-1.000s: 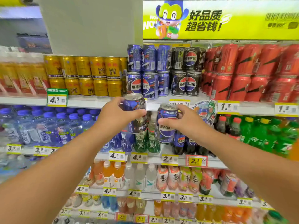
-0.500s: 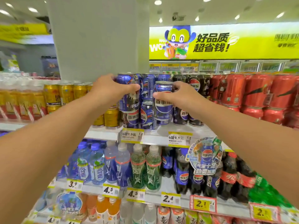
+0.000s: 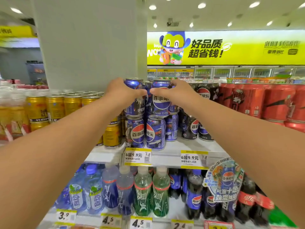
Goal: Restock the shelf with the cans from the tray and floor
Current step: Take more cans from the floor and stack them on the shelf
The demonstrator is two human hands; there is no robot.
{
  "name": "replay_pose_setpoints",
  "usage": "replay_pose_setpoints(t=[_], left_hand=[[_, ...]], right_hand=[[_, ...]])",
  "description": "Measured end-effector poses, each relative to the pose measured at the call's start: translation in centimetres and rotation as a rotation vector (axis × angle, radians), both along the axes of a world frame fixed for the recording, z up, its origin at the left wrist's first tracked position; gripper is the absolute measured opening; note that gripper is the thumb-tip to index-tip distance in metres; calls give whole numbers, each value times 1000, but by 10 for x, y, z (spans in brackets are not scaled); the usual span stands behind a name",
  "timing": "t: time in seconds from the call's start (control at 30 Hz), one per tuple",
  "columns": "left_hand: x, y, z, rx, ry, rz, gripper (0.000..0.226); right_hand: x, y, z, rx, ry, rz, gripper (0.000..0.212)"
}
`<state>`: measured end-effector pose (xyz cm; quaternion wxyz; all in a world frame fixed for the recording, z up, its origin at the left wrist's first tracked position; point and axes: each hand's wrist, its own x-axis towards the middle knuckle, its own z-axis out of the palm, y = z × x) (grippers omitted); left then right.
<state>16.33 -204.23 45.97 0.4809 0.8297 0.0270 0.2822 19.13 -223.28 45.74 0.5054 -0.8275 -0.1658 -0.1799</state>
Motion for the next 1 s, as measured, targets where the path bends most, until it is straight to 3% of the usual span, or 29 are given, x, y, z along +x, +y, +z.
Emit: replay_pose_setpoints(t=[0.6,0.77,1.0], left_hand=[[19,5,-10,-43,57,31,68],[23,8,-12,-1,34,23,55],[21,9,-17,14,-7,7,62]], right_hand=[[9,21,-5,-52,31,-28,115],[11,21,-4,-69,44,-51,117],[15,16,-10,-87,34,-43,113]])
